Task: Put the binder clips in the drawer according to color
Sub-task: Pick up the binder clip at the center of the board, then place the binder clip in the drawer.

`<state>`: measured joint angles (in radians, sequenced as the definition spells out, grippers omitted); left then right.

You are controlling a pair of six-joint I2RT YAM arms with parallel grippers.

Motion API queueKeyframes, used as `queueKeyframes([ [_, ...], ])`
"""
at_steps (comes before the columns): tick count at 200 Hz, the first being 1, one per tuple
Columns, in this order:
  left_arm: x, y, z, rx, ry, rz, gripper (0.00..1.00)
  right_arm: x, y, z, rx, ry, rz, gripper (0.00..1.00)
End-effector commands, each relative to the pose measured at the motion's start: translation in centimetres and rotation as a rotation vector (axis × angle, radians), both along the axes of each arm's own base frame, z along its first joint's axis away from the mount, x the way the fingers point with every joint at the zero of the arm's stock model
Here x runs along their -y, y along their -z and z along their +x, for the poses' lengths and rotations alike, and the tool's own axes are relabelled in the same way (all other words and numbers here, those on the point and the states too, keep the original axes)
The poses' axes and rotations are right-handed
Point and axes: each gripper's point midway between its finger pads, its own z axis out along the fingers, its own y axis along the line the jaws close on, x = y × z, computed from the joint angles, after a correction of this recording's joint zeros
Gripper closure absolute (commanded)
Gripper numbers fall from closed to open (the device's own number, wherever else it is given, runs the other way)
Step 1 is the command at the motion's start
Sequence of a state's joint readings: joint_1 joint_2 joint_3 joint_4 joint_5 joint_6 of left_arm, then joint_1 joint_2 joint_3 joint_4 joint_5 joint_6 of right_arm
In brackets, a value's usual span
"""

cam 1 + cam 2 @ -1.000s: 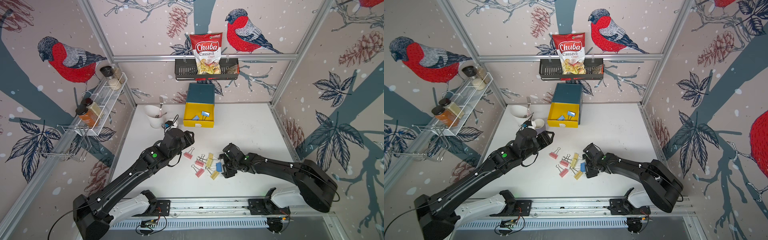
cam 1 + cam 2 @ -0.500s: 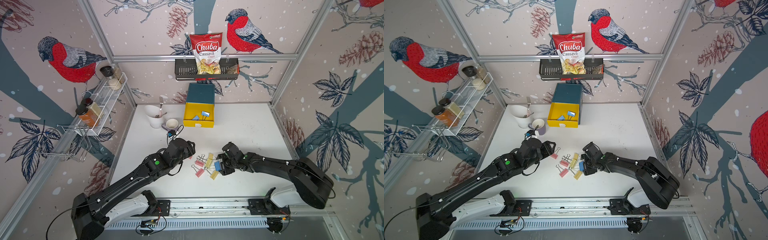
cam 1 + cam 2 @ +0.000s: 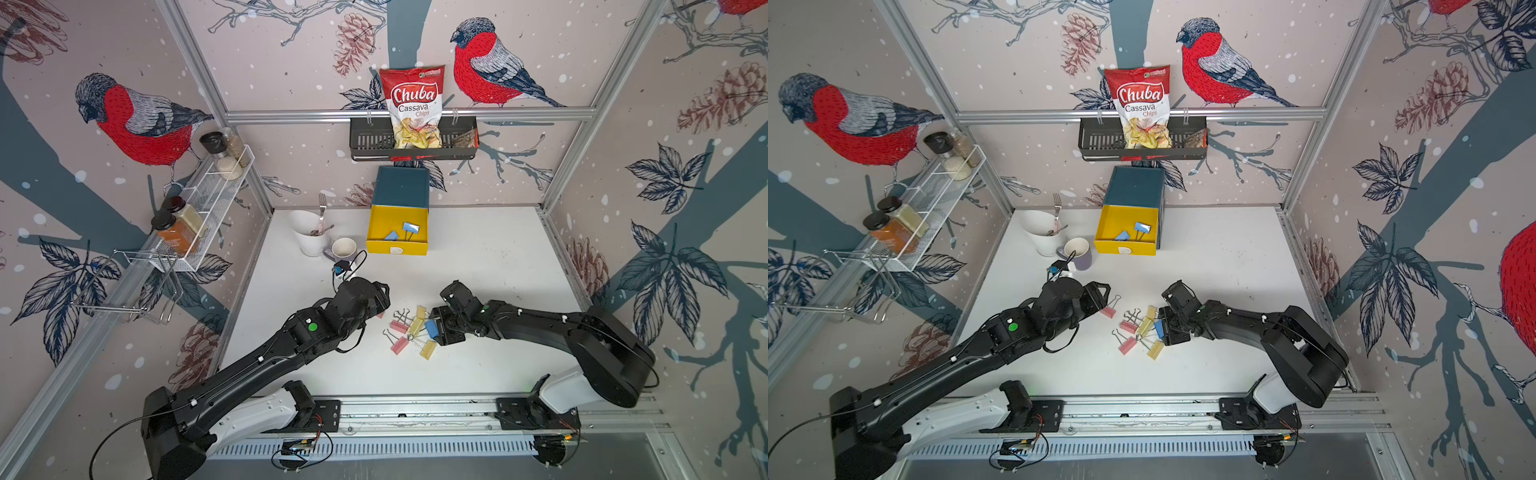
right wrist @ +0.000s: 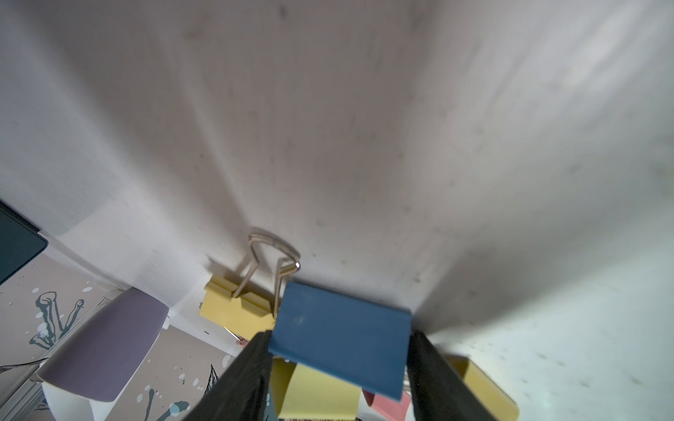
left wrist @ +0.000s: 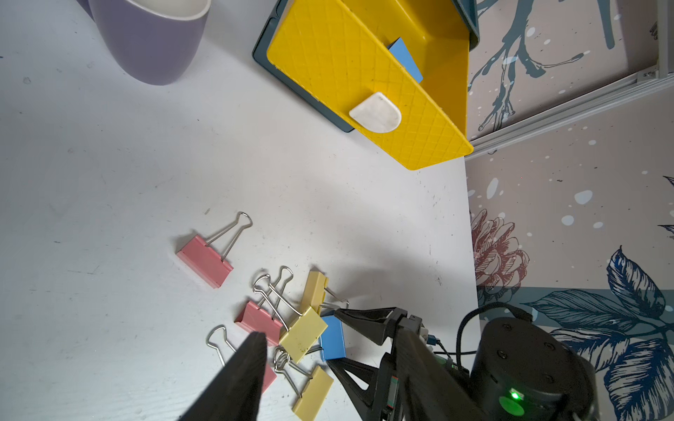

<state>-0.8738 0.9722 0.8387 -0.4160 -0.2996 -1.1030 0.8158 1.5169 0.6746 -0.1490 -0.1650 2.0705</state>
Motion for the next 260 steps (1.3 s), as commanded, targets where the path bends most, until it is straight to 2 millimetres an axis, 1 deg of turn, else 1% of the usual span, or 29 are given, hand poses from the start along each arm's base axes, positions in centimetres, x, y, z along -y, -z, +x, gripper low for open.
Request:
queueKeyframes([
  [1, -0.3, -0.3, 0.1, 0.007, -0.019, 0.007, 0.39, 4.1, 2.6, -2.1, -0.114, 0.088, -0.19, 0.4],
  [33, -0.2, 0.0, 0.1, 0.001, -0.016, 0.01, 0.39, 4.2, 2.7, -2.2, -0.107, 0.085, -0.2, 0.44],
  [53, -0.1, 0.6, 0.0, -0.009, -0.009, 0.011, 0.39, 4.5, 1.9, -1.8, -0.075, 0.086, -0.211, 0.49],
  [90, 0.3, 2.5, -0.3, -0.052, 0.003, 0.012, 0.39, 5.5, -0.6, -0.6, 0.019, 0.113, -0.253, 0.58],
  [119, 0.6, 4.3, -0.7, -0.104, 0.007, 0.011, 0.37, 6.4, -3.1, 0.5, 0.114, 0.125, -0.292, 0.6],
  [136, 0.5, 5.4, -1.0, -0.136, 0.002, 0.018, 0.36, 6.9, -4.9, 1.6, 0.191, 0.122, -0.328, 0.61],
  [150, 0.4, 6.2, -1.2, -0.149, 0.006, 0.027, 0.35, 7.3, -6.8, 2.8, 0.271, 0.107, -0.371, 0.61],
  [170, 0.6, 7.2, -1.6, -0.168, 0.023, 0.027, 0.35, 7.0, -9.5, 5.0, 0.408, 0.053, -0.423, 0.61],
  [183, 0.8, 7.8, -1.9, -0.178, 0.04, 0.028, 0.35, 5.9, -12.2, 7.0, 0.555, -0.008, -0.424, 0.62],
  [199, 1.0, 8.4, -2.3, -0.184, 0.063, 0.035, 0.35, 4.3, -15.5, 9.2, 0.724, -0.095, -0.422, 0.64],
  [216, 1.4, 8.9, -2.7, -0.189, 0.092, 0.04, 0.36, 2.8, -19.4, 11.0, 0.889, -0.201, -0.469, 0.64],
  [226, 1.6, 9.1, -3.0, -0.196, 0.102, 0.037, 0.37, 2.4, -21.4, 11.8, 0.953, -0.241, -0.518, 0.64],
  [235, 1.7, 9.5, -3.4, -0.209, 0.109, 0.041, 0.36, 1.6, -23.5, 12.6, 1.024, -0.288, -0.548, 0.64],
  [260, 2.1, 10.6, -4.5, -0.253, 0.112, 0.038, 0.37, 0.0, -28.0, 14.7, 1.16, -0.365, -0.609, 0.63],
])
